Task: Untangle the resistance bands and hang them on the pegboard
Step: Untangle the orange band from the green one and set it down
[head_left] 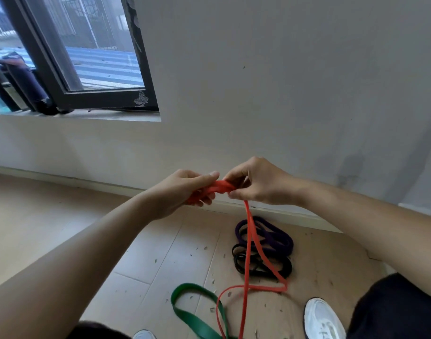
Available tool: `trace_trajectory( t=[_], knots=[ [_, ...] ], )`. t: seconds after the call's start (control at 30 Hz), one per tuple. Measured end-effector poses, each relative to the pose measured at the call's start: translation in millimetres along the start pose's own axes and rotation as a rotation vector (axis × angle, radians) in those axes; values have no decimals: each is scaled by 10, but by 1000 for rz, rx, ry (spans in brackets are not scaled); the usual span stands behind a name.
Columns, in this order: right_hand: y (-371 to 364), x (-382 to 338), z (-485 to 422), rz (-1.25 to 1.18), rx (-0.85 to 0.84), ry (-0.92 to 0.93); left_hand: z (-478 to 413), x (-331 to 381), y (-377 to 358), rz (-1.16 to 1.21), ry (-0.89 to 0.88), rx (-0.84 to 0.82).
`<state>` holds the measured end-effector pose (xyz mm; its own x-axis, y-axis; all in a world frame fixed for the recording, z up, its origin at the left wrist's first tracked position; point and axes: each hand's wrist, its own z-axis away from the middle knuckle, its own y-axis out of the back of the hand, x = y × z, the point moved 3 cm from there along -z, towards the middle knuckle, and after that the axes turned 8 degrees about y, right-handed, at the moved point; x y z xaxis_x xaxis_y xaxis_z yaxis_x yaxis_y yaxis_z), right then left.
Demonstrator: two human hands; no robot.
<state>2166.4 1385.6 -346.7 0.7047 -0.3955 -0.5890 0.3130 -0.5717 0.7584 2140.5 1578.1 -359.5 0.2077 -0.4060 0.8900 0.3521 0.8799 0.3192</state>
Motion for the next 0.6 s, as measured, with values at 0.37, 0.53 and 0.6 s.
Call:
trace_trajectory(
  t=[0.37, 0.53, 0.6],
  knots=[
    [-95, 208, 14, -264, -55, -157, 111, 154, 147, 291, -218, 53],
    [-83, 423, 102, -268, -141, -264, 148, 246, 353, 633, -301, 70],
    [-18, 438, 127, -358, -98, -291, 150, 199, 443, 655, -288, 99]
  ],
)
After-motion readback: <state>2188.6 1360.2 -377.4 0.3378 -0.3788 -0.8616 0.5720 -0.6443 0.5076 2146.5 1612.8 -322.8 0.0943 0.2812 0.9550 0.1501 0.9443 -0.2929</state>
